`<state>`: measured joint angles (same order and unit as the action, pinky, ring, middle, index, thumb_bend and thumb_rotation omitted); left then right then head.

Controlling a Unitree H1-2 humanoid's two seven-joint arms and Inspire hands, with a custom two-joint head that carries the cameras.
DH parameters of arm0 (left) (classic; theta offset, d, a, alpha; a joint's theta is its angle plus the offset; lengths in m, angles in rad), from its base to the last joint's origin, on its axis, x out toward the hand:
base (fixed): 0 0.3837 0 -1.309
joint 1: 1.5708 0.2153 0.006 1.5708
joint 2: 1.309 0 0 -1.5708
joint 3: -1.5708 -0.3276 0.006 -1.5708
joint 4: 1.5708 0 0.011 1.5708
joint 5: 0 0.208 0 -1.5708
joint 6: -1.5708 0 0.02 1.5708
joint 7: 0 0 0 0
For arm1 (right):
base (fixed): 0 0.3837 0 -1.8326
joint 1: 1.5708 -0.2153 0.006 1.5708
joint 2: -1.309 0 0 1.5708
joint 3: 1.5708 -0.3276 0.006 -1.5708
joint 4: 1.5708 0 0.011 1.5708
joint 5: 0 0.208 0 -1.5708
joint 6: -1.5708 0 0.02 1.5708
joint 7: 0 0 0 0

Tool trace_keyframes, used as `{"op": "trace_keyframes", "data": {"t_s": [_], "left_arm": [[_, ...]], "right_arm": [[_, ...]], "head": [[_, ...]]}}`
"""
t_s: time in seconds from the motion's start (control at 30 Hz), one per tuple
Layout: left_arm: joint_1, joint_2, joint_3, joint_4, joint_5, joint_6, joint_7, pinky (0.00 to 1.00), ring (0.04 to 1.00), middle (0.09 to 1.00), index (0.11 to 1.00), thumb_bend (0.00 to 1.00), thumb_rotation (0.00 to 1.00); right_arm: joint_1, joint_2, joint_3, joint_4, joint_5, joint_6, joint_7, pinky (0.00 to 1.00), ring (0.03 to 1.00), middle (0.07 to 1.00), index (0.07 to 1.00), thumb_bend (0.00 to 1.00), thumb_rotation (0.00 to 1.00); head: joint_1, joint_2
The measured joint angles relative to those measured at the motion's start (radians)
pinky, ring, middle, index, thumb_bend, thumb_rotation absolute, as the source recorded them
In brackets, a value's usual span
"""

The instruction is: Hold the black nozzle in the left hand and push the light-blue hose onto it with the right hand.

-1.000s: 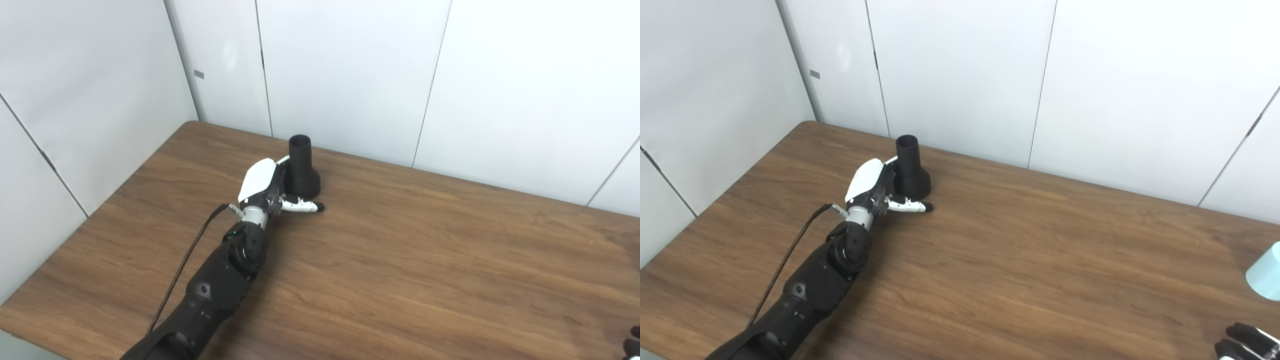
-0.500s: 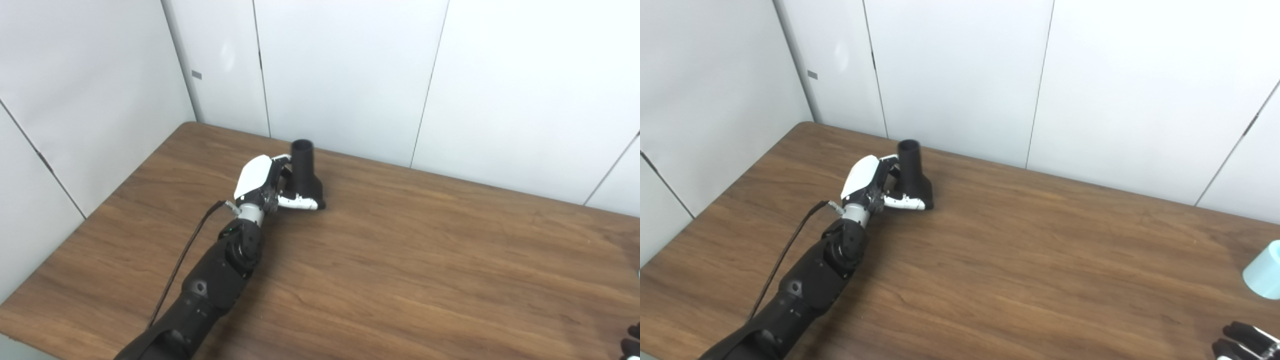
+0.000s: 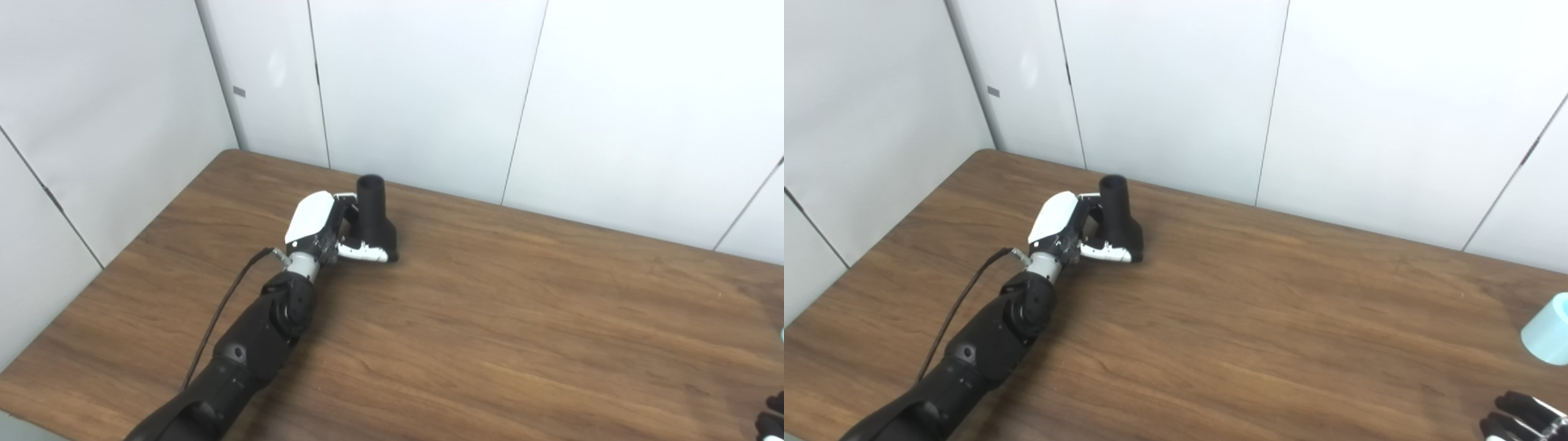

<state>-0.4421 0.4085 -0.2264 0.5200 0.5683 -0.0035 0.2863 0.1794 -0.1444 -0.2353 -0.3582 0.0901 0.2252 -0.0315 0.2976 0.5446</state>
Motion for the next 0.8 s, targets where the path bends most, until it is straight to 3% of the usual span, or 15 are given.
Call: {"op": "trace_keyframes", "data": {"t_s": [0.2,0.33,0.4,0.53,0.8], "left_arm": [[-0.001,-0.002,-0.038,0.034,0.034,-0.027,0.071,0.21,0.281,0.412,0.512,0.52,0.00],[0.000,0.001,-0.056,0.038,0.038,-0.036,0.074,0.23,0.303,0.400,0.512,0.52,0.00],[-0.002,0.004,-0.064,0.047,0.039,-0.046,0.079,0.20,0.270,0.458,0.490,0.52,0.00],[-0.014,0.009,-0.093,0.070,0.068,-0.051,0.094,0.12,0.178,0.470,0.484,0.53,0.00],[-0.014,0.014,-0.104,0.075,0.074,-0.079,0.094,0.15,0.213,0.472,0.484,0.53,0.00]], "right_arm": [[0.000,0.000,0.001,-0.001,-0.006,0.003,-0.001,0.56,0.649,0.662,0.618,0.25,0.14],[0.000,-0.001,0.007,-0.007,-0.013,0.006,-0.001,0.56,0.648,0.665,0.618,0.26,0.15],[0.000,-0.001,0.008,-0.009,-0.014,0.006,-0.001,0.56,0.648,0.667,0.619,0.26,0.16],[0.000,-0.001,0.009,-0.009,-0.017,0.005,-0.001,0.55,0.641,0.657,0.612,0.26,0.17],[0.001,0.005,0.016,-0.017,-0.020,0.005,-0.003,0.51,0.608,0.628,0.589,0.28,0.15]], "head": [[-0.006,0.006],[-0.008,0.005],[-0.009,0.005],[-0.012,0.005],[-0.058,0.017]]}}
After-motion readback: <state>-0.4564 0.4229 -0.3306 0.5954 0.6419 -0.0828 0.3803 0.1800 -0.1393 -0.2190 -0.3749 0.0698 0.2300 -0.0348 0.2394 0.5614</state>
